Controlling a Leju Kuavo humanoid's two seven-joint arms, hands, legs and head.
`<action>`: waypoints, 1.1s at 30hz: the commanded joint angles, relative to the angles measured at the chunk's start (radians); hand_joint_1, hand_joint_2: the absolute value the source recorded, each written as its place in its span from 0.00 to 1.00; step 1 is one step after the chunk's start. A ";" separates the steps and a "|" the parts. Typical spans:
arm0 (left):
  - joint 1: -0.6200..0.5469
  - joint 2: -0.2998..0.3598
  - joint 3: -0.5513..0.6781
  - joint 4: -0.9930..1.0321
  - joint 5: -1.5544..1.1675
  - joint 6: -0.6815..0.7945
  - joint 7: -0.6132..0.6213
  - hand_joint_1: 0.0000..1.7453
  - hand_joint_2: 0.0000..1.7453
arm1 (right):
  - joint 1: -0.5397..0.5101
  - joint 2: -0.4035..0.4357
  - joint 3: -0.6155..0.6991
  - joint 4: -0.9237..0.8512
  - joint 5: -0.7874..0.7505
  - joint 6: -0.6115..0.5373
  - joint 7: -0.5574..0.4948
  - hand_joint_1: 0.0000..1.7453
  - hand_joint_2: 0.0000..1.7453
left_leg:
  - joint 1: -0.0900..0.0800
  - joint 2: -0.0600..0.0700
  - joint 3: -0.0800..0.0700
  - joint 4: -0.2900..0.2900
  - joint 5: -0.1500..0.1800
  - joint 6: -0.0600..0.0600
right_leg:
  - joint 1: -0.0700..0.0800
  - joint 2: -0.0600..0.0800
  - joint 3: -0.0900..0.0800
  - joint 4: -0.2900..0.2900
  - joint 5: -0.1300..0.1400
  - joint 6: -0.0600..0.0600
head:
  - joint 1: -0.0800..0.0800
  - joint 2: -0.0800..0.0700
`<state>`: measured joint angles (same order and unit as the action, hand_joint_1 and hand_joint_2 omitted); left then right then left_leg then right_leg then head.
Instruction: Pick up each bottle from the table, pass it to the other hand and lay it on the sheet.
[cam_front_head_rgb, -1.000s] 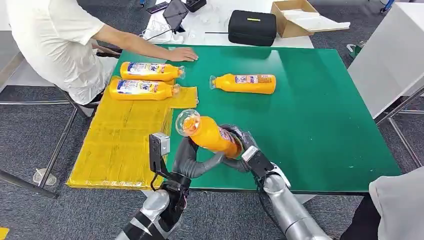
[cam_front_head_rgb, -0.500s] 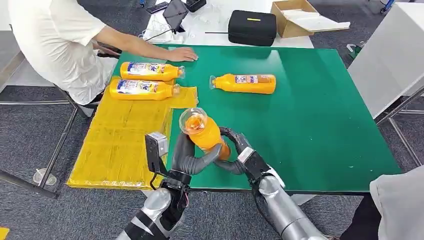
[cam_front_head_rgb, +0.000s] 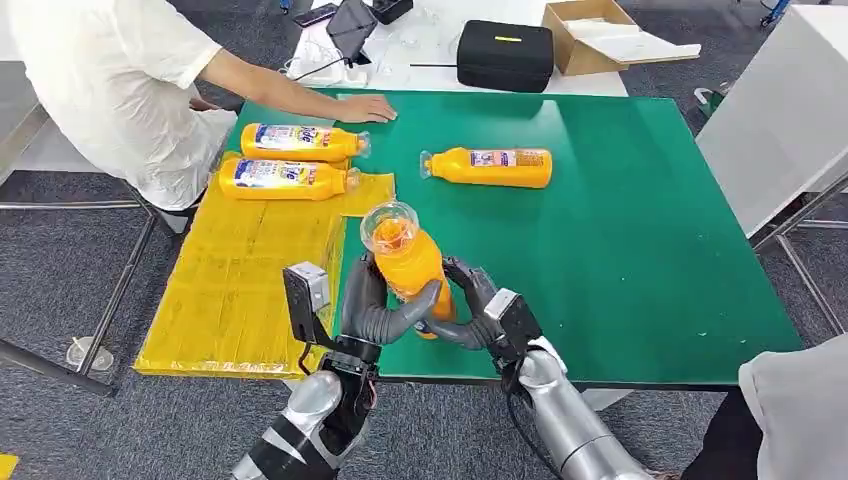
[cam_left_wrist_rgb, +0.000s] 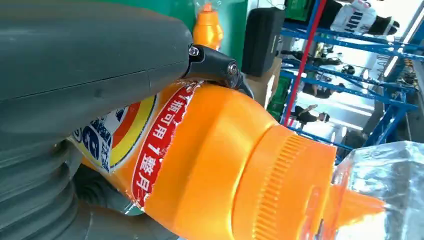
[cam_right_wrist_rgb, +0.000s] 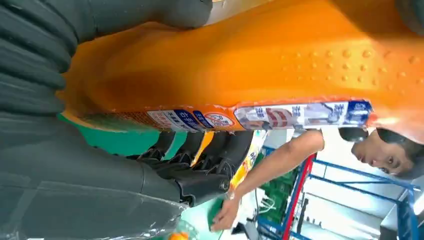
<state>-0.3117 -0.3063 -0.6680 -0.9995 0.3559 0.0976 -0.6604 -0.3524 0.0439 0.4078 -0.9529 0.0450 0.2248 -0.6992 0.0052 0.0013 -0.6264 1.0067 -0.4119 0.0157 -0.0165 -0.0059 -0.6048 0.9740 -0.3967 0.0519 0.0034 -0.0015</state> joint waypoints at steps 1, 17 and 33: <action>-0.023 0.034 -0.018 0.010 -0.002 -0.019 -0.004 1.00 1.00 | -0.019 0.040 -0.057 0.000 -0.040 0.071 0.001 0.00 1.00 | 0.000 0.002 0.003 0.000 -0.001 -0.001 | 0.001 0.003 0.002 0.000 -0.001 -0.002 | 0.000 0.000; 0.027 0.171 0.086 -0.151 -0.582 0.449 0.051 1.00 1.00 | 0.090 -0.008 -0.133 -0.126 0.303 -0.747 0.001 0.00 1.00 | 0.001 0.001 0.004 -0.001 -0.001 -0.001 | 0.001 0.001 0.003 -0.001 -0.001 -0.002 | 0.000 0.000; -0.007 0.230 0.134 0.018 -1.154 0.501 0.302 0.95 1.00 | 0.272 0.064 -0.336 -0.398 0.727 -0.923 0.001 0.00 1.00 | 0.001 0.000 0.001 0.000 -0.001 -0.001 | 0.001 0.000 0.000 0.000 -0.001 -0.002 | 0.001 0.000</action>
<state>-0.2607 -0.1346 -0.5249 -1.1047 -0.7452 0.5959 -0.3890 -0.1069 0.0740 0.1396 -1.2944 0.7474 -0.6947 -0.7004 0.0053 0.0014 -0.6285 1.0066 -0.4119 0.0155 -0.0165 -0.0058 -0.6078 0.9739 -0.3968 0.0518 0.0042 -0.0015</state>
